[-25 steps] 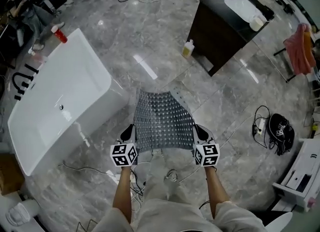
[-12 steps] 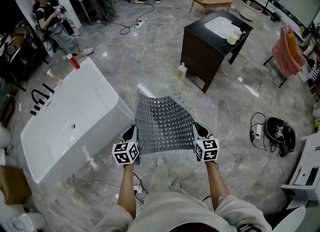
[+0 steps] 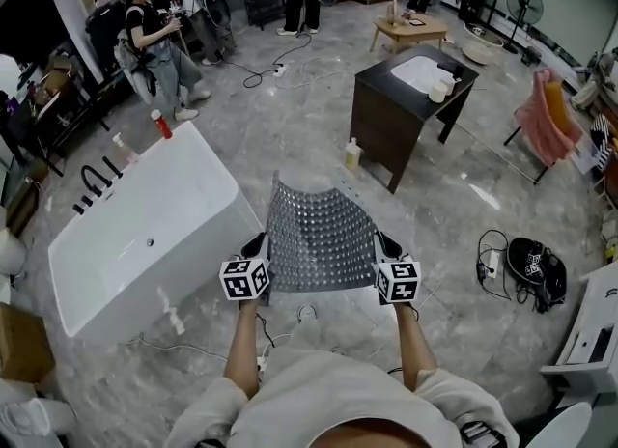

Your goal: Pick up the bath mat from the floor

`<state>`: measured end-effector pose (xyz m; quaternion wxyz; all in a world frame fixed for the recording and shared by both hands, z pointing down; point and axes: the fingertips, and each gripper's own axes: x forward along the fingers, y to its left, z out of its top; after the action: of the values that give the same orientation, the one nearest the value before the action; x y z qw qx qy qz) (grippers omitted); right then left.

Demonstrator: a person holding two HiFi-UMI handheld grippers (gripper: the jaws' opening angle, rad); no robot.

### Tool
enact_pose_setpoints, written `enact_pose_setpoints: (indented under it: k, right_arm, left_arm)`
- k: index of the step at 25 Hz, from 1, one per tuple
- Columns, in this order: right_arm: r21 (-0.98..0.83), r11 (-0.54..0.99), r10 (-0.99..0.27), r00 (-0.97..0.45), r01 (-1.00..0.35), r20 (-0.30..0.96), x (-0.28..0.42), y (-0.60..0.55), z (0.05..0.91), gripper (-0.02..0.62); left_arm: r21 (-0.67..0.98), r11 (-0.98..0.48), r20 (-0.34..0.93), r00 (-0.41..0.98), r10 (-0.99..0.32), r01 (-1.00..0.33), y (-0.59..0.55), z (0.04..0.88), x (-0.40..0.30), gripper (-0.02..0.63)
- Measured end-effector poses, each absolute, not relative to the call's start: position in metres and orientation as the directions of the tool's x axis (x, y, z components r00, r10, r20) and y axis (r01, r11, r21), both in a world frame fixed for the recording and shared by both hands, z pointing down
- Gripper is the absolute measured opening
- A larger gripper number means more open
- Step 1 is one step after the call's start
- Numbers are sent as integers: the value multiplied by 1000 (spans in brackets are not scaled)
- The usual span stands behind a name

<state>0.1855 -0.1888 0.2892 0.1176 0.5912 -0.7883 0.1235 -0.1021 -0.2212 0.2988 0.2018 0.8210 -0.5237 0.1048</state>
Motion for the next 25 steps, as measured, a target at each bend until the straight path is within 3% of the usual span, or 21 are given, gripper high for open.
enact_pose_setpoints:
  k: [25]
  right_arm:
    - [-7, 260, -917, -249, -966, 312, 191, -118, 274, 25]
  left_arm:
    - [242, -406, 350, 470, -811, -881, -159, 287, -95, 25]
